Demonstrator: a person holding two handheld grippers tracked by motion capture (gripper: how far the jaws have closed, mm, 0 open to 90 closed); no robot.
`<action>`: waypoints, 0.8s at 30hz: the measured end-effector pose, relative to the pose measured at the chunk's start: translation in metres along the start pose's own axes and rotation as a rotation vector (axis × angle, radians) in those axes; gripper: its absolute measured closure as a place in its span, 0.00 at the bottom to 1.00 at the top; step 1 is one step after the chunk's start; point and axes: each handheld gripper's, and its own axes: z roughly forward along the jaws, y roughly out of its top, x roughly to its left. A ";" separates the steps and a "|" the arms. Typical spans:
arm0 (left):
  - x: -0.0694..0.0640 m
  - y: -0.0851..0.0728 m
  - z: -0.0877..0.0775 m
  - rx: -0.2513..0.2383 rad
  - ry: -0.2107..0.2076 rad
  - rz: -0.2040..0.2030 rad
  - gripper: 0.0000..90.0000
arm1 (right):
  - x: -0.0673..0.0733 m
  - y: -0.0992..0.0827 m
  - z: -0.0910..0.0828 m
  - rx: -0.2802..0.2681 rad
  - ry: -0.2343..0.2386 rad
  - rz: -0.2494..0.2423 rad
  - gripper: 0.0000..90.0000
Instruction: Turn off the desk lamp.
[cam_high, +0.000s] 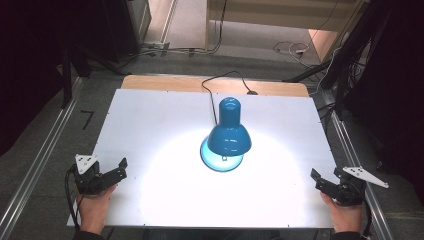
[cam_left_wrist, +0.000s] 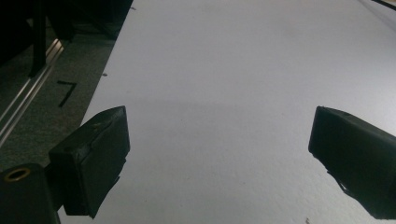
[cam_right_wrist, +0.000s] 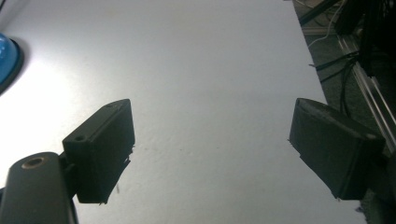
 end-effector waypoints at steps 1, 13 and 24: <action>0.000 0.000 0.000 0.001 -0.002 0.000 0.06 | 0.002 0.001 0.000 -0.004 0.011 -0.005 0.14; -0.002 -0.001 0.000 0.014 -0.004 0.022 0.06 | 0.036 0.008 0.006 -0.016 0.089 -0.049 0.14; -0.004 -0.001 0.002 0.018 -0.002 0.032 0.06 | 0.056 0.011 0.017 -0.006 0.118 -0.074 0.14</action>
